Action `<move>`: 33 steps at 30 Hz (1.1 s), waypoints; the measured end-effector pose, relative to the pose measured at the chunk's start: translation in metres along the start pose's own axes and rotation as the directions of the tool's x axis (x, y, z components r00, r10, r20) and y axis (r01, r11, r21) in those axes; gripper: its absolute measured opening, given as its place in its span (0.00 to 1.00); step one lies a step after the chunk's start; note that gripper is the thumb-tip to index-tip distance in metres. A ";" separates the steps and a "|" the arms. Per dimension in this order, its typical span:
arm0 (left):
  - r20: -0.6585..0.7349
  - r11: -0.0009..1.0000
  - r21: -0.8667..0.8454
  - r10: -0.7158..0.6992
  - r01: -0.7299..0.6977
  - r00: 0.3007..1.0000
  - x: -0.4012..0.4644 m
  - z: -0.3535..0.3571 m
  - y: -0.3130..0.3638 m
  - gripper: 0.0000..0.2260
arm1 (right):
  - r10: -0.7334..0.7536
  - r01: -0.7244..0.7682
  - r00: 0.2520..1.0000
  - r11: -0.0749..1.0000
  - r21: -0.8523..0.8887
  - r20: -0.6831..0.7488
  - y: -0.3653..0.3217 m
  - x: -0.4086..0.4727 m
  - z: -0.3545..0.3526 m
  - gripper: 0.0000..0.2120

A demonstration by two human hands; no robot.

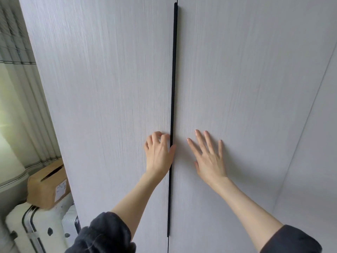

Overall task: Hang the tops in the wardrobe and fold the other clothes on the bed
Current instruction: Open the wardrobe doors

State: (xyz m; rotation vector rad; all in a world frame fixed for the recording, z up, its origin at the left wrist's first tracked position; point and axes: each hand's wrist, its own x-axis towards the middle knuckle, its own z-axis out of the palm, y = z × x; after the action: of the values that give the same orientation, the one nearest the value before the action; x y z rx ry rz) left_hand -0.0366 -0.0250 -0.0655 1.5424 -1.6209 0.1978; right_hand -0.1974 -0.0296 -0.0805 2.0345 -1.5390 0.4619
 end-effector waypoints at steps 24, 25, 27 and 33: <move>-0.052 0.977 -0.208 0.038 -0.048 0.998 -0.083 -0.092 -0.005 0.04 | -0.101 -0.369 0.923 0.046 0.928 0.372 -0.077 -0.070 -0.072 0.19; -0.043 0.972 -0.228 0.044 -0.052 0.998 -0.091 -0.103 -0.008 0.04 | -0.130 -0.390 0.912 0.026 0.921 0.390 -0.082 -0.078 -0.080 0.19; -0.025 0.962 -0.270 0.048 -0.053 0.999 -0.103 -0.119 -0.013 0.02 | -0.183 -0.414 0.894 0.010 0.910 0.409 -0.087 -0.091 -0.091 0.19; 0.100 0.869 -0.484 -0.065 0.105 0.993 -0.152 -0.191 -0.040 0.10 | -0.225 -0.417 0.886 -0.008 0.909 0.405 -0.132 -0.129 -0.127 0.20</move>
State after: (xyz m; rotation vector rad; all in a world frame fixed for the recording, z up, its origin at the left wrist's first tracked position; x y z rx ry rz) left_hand 0.0656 0.2000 -0.0664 1.2311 -1.5099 -0.3108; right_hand -0.1019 0.1726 -0.0810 3.3315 -1.8063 1.7578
